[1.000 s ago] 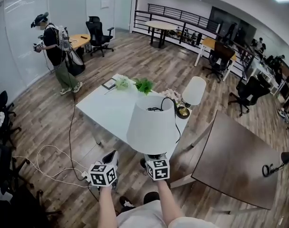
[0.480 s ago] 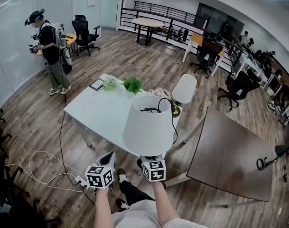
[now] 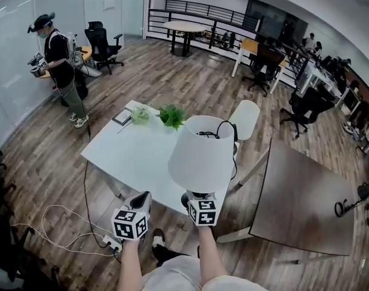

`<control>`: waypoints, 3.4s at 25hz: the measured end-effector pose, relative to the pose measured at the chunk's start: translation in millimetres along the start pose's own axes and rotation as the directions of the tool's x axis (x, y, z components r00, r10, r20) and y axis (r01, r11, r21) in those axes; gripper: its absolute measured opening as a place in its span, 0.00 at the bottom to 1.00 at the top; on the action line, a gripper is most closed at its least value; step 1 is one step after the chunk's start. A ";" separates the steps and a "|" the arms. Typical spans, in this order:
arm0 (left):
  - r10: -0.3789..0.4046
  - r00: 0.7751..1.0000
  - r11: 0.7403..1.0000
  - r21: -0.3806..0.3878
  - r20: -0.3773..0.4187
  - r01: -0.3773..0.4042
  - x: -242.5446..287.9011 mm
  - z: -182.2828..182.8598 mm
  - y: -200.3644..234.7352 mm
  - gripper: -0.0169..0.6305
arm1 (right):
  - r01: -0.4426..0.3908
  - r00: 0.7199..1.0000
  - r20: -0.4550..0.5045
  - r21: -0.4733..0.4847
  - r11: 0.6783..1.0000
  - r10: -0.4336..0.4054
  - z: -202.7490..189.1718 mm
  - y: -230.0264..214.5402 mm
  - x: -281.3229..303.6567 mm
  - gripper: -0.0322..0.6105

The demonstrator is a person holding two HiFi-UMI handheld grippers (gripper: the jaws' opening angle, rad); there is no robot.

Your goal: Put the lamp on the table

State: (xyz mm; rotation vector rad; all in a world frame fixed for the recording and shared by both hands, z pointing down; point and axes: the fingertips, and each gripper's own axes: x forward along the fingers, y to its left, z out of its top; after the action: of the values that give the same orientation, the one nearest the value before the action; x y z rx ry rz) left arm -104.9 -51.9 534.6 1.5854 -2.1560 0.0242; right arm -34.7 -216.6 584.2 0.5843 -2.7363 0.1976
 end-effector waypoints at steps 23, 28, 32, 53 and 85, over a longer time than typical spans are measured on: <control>-0.024 1.000 0.993 0.116 0.005 0.023 88.8 106.6 124.7 0.03 | 0.065 0.996 0.056 0.034 0.997 -0.066 74.5 -13.4 145.6 0.31; 0.074 0.997 0.989 0.125 0.010 -0.074 74.6 125.9 168.9 0.03 | 0.048 0.996 0.073 0.053 0.997 -0.052 89.7 -2.7 166.7 0.31; 0.080 0.997 0.991 0.105 -0.011 -0.078 84.8 118.3 179.9 0.03 | 0.026 0.999 0.046 0.066 0.997 -0.029 74.7 10.4 185.1 0.31; -0.301 0.947 0.933 0.170 -0.110 0.316 193.6 97.3 77.8 0.03 | 0.196 0.981 -0.008 0.116 0.974 -0.196 23.4 -24.4 185.0 0.31; -0.667 0.613 0.552 0.272 -0.423 0.788 219.9 93.6 73.5 0.03 | 0.663 0.714 -0.064 0.382 0.644 -0.697 -22.3 9.2 165.5 0.31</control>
State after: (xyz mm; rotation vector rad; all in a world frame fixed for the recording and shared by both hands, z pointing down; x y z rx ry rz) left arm -254.9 -251.2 551.2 2.4807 -1.1499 0.4617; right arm -174.3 -265.2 662.5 1.7262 -2.3348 0.5218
